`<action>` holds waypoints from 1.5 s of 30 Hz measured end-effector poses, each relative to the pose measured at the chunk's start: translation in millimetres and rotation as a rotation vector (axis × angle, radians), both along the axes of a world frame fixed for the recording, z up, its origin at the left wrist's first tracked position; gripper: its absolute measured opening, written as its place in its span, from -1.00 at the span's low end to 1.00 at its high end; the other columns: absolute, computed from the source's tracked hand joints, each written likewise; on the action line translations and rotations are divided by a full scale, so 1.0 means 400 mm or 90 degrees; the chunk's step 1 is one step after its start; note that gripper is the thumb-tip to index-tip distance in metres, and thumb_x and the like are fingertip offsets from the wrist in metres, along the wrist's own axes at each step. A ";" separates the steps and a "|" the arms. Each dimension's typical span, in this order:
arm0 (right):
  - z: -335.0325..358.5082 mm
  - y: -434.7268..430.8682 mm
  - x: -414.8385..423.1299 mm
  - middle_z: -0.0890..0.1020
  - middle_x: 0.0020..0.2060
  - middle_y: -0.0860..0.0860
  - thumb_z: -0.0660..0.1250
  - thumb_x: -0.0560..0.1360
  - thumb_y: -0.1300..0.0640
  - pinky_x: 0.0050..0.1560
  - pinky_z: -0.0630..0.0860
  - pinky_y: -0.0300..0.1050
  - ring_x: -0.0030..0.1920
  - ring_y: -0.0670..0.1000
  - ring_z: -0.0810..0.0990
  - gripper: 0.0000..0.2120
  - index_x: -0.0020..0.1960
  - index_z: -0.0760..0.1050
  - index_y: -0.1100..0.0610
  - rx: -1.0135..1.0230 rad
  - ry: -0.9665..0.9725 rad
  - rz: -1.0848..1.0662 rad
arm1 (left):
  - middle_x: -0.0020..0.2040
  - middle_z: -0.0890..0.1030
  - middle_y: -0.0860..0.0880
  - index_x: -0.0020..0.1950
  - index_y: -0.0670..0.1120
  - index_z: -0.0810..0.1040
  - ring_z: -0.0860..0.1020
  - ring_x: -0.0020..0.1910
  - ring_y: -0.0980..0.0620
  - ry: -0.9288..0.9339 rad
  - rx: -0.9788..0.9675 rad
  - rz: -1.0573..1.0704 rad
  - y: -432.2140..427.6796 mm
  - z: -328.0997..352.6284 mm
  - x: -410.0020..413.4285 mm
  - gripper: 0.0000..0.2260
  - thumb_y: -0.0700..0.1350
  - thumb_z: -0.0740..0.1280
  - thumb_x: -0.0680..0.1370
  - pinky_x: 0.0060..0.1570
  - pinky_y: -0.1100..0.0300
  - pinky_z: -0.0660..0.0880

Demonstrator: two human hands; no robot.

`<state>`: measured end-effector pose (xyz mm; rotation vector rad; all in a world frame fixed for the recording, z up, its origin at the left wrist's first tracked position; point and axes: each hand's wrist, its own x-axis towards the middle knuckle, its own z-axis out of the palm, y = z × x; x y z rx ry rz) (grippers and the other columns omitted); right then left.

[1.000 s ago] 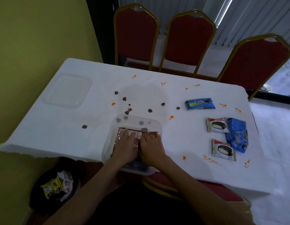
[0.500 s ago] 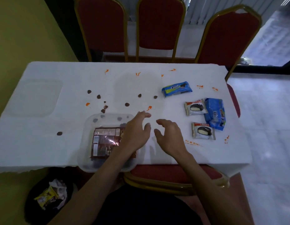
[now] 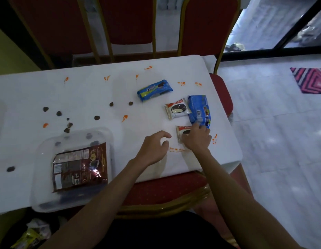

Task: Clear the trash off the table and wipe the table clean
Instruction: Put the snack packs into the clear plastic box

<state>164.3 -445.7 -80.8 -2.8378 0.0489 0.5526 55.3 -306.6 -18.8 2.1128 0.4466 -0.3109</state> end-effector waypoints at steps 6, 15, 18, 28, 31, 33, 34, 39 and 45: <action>-0.028 -0.016 0.004 0.50 0.24 0.21 0.42 0.43 -0.16 0.25 0.42 0.20 0.25 0.26 0.48 -0.21 0.48 0.11 0.09 0.029 -0.002 -0.034 | 0.34 0.58 0.03 0.26 -0.03 0.58 0.49 0.37 0.07 0.002 -0.019 0.049 0.023 -0.029 0.015 -0.75 -0.16 0.24 0.62 0.13 0.20 0.47; 0.067 0.020 -0.012 0.59 -0.02 -0.06 0.56 0.38 -0.10 -0.20 0.45 -0.21 -0.07 -0.07 0.58 -0.46 0.20 0.38 0.06 0.401 0.136 -0.027 | 0.17 0.61 0.06 0.33 0.05 0.48 0.59 0.15 0.05 0.054 -0.154 0.250 0.035 -0.059 0.024 -0.64 0.13 0.31 0.58 0.14 0.13 0.53; 0.121 0.060 -0.032 0.62 -0.03 -0.06 0.55 0.36 -0.11 -0.16 0.56 -0.13 -0.03 -0.03 0.62 -0.49 0.19 0.42 -0.01 0.448 0.220 0.079 | 0.11 0.67 0.01 0.24 0.01 0.54 0.66 0.05 0.01 0.081 -0.314 0.353 0.048 -0.060 0.025 -0.56 0.25 0.39 0.49 0.11 -0.04 0.63; 0.090 0.125 0.187 0.60 0.14 0.08 0.41 0.54 0.10 -0.02 0.54 -0.11 0.08 0.05 0.59 -0.61 0.32 0.44 0.14 0.360 0.047 0.002 | 0.06 0.72 -0.05 0.16 -0.11 0.64 0.67 0.10 -0.04 0.005 -0.401 0.549 0.135 -0.063 -0.049 -0.78 -0.08 0.44 0.54 0.15 0.04 0.60; 0.034 0.155 0.253 0.49 0.30 0.20 0.47 0.44 -0.13 0.28 0.47 0.16 0.31 0.22 0.47 -0.28 0.45 0.31 0.16 0.230 0.055 0.042 | 0.04 0.73 -0.03 0.15 -0.09 0.65 0.68 0.08 -0.02 -0.022 -0.396 0.532 0.148 -0.043 -0.070 -0.76 -0.05 0.45 0.52 0.20 -0.05 0.58; 0.001 0.169 0.263 0.43 0.35 0.25 0.49 0.37 -0.20 0.36 0.38 0.26 0.39 0.30 0.36 -0.19 0.44 0.26 0.17 0.140 0.067 0.086 | 0.04 0.73 -0.02 0.15 -0.08 0.64 0.69 0.06 0.00 -0.033 -0.388 0.529 0.151 -0.027 -0.082 -0.77 -0.05 0.45 0.52 0.18 -0.04 0.59; -0.009 0.175 0.258 0.40 0.37 0.26 0.52 0.35 -0.18 0.39 0.32 0.28 0.41 0.32 0.31 -0.16 0.44 0.24 0.17 0.104 0.063 0.101 | 0.03 0.73 -0.01 0.15 -0.08 0.64 0.70 0.04 0.02 -0.043 -0.386 0.531 0.152 -0.019 -0.089 -0.78 -0.06 0.45 0.53 0.16 -0.01 0.60; -0.034 0.188 0.236 0.32 0.42 0.30 0.57 0.31 -0.10 0.44 0.15 0.28 0.46 0.35 0.22 -0.09 0.46 0.15 0.14 0.012 0.014 0.131 | -0.01 0.73 0.05 0.12 -0.04 0.63 0.69 -0.01 0.10 -0.073 -0.326 0.551 0.176 0.020 -0.134 -0.83 -0.10 0.45 0.53 0.05 0.15 0.60; -0.017 0.183 0.236 0.43 0.32 0.31 0.62 0.25 -0.14 0.40 0.29 0.24 0.38 0.36 0.35 -0.08 0.40 0.22 0.17 0.010 0.003 0.115 | -0.04 0.73 0.04 0.07 -0.04 0.62 0.71 -0.04 0.06 -0.102 -0.318 0.580 0.217 0.042 -0.217 -0.86 -0.09 0.45 0.53 0.01 0.12 0.62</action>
